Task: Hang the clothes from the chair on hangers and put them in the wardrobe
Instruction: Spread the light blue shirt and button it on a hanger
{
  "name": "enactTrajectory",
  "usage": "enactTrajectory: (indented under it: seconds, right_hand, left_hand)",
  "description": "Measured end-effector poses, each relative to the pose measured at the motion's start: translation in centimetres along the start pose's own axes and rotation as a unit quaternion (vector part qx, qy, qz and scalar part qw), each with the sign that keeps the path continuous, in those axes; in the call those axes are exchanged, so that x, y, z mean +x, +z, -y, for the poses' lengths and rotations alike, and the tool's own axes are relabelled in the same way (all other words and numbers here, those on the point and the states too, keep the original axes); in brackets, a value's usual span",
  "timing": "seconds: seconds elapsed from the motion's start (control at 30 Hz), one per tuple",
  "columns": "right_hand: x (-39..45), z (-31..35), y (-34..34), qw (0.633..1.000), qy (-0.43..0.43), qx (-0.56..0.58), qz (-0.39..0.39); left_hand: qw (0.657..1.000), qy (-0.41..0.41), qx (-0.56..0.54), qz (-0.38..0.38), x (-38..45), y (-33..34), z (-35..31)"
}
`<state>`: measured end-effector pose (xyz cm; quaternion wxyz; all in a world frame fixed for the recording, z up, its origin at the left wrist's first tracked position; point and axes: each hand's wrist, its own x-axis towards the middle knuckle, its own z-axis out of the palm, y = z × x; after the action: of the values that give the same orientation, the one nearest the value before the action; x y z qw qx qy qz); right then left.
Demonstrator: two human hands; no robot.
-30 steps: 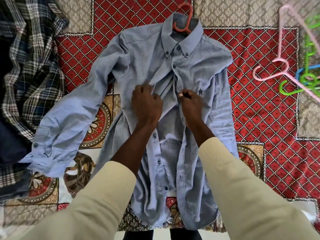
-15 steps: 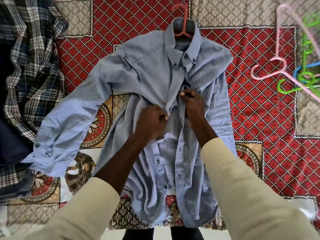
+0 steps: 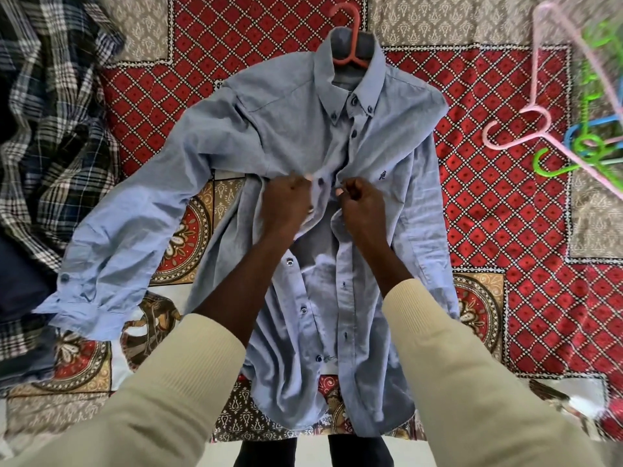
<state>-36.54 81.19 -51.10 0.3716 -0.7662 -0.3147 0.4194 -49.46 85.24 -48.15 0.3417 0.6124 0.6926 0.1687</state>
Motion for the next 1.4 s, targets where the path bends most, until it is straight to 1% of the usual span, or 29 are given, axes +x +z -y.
enactTrajectory:
  seconds: [0.03,0.07,0.1,0.13,0.17,0.27,0.3,0.33,0.4,0.47,0.53,0.6,0.7,0.77,0.9,0.97,1.03,1.13,1.2,1.33,1.4]
  right_hand:
    - [-0.2,-0.1,0.0,1.000,0.003,-0.005,-0.001]
    - [-0.2,-0.4,0.1,1.000,0.011,0.000,-0.002]
    - [-0.3,-0.4,0.0,1.000,0.015,0.011,-0.001]
    - [-0.2,-0.7,0.0,1.000,0.020,0.021,0.000]
    - [-0.1,-0.6,0.0,0.999,0.019,0.030,0.001]
    - [-0.1,-0.4,-0.1,0.998,0.017,0.058,-0.001]
    - [-0.1,-0.2,-0.1,0.998,0.017,0.062,-0.002]
    - [-0.1,-0.3,0.0,0.998,0.016,0.066,-0.003]
    - [-0.2,0.0,0.0,0.997,0.010,0.073,-0.009]
    - [-0.2,0.1,0.1,0.996,0.003,0.086,-0.013]
    - [-0.2,0.3,0.3,0.996,-0.004,0.090,-0.010]
    - [-0.2,0.4,0.6,0.995,-0.004,0.096,-0.002]
    - [-0.1,0.5,0.8,0.994,0.014,0.109,-0.004]
    - [-0.1,0.6,0.9,0.991,0.029,0.132,0.001]
    - [0.3,0.7,0.9,0.982,0.078,0.170,0.011]
    - [0.6,0.8,0.6,0.975,0.116,0.190,0.014]
    - [0.7,1.0,0.3,0.964,0.147,0.219,0.027]
    - [0.9,1.1,0.1,0.962,0.153,0.221,0.038]
    - [0.7,1.1,0.1,0.963,0.151,0.220,0.043]
    - [0.5,0.7,0.2,0.973,0.119,0.194,0.040]
    - [0.4,0.6,0.3,0.977,0.104,0.183,0.041]
  left_hand:
    - [0.998,-0.053,-0.015,-0.024,0.3,-0.3,-0.2]
    - [0.991,-0.102,-0.077,-0.048,0.3,-0.7,-0.5]
    - [0.983,-0.100,-0.103,-0.111,0.6,-0.6,0.1]
    - [0.977,-0.114,-0.094,-0.153,0.7,-0.6,0.0]
    - [0.983,-0.084,-0.055,-0.153,0.2,-0.5,-0.5]
    - [0.990,0.027,-0.067,-0.125,-0.6,0.5,-0.4]
    - [0.991,0.056,-0.051,-0.113,-0.7,0.7,-0.1]
    - [0.991,0.083,-0.037,-0.103,-0.8,0.8,0.1]
    - [0.992,0.101,-0.024,-0.077,-0.6,1.3,0.6]
    - [0.995,0.085,-0.032,-0.047,-0.4,1.5,0.7]
    - [0.999,0.036,-0.036,-0.017,0.0,1.8,0.9]
    - [1.000,-0.003,-0.030,-0.006,0.5,1.8,1.1]
    - [0.995,-0.057,-0.074,0.026,1.0,1.7,1.1]
    - [0.993,-0.062,-0.085,0.045,1.2,1.4,0.7]
    - [0.997,-0.062,-0.022,0.044,1.4,1.5,0.0]
    - [0.994,-0.073,-0.064,0.046,1.1,1.6,-0.5]
    - [0.990,-0.062,-0.124,0.021,0.3,1.8,-1.2]
    - [0.993,-0.009,-0.117,-0.020,-1.6,2.5,-2.1]
    - [0.993,-0.002,-0.113,-0.041,-2.2,3.1,-2.3]
    - [0.991,-0.051,-0.045,-0.116,-1.8,3.7,-2.1]
    - [0.990,-0.056,-0.052,-0.115,-1.6,3.8,-2.2]
